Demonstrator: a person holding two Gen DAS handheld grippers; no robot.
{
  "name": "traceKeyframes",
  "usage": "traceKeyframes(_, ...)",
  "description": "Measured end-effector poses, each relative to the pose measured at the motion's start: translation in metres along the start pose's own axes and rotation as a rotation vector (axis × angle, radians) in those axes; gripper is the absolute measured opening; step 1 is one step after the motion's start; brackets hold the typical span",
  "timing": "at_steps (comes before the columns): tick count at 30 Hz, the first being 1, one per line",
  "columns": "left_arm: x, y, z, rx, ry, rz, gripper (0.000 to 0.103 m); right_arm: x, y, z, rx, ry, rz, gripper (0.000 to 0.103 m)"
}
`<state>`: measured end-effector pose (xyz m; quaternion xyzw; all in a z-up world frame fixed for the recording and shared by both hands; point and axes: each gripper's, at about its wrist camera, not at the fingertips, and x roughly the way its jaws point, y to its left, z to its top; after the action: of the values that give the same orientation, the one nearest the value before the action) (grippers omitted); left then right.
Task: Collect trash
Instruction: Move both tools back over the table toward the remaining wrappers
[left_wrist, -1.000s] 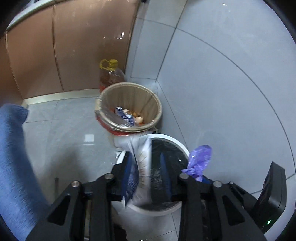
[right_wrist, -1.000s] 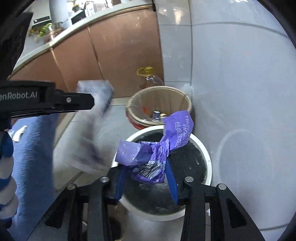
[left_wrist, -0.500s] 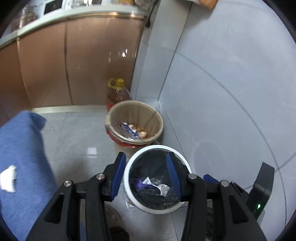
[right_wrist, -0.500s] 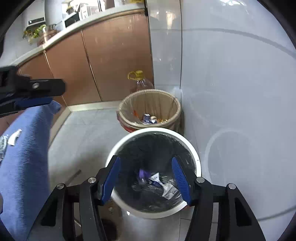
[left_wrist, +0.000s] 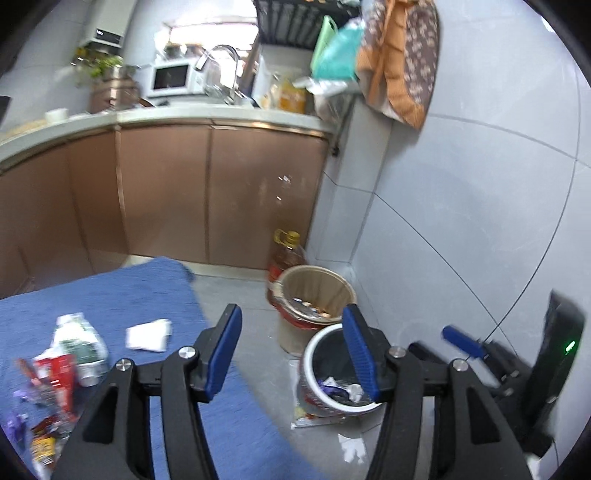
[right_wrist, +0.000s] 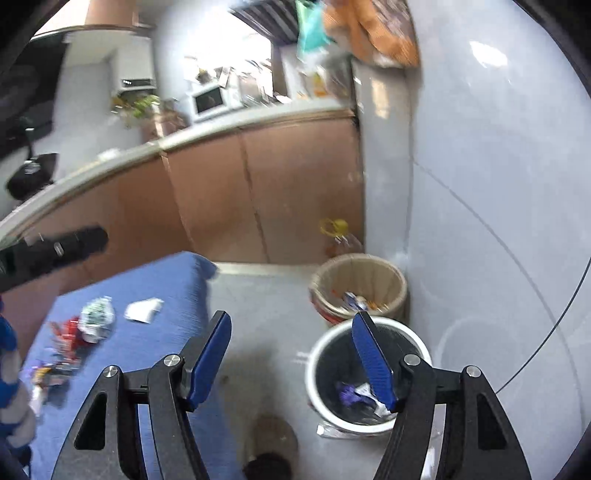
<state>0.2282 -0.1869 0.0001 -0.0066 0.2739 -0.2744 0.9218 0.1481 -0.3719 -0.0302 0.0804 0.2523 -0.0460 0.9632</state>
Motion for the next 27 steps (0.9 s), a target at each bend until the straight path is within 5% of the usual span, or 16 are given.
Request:
traceKeyframes(13,-0.099,0.101,-0.04,-0.08,-0.061,0.169,0.056,-0.055,0.098,0.017,-0.151,-0.079,0.188,0.067)
traceKeyframes(27,-0.142,0.265,-0.086,-0.164,0.013,0.41,0.056,-0.014,0.202,-0.003,-0.271,0.065,0.444,0.067)
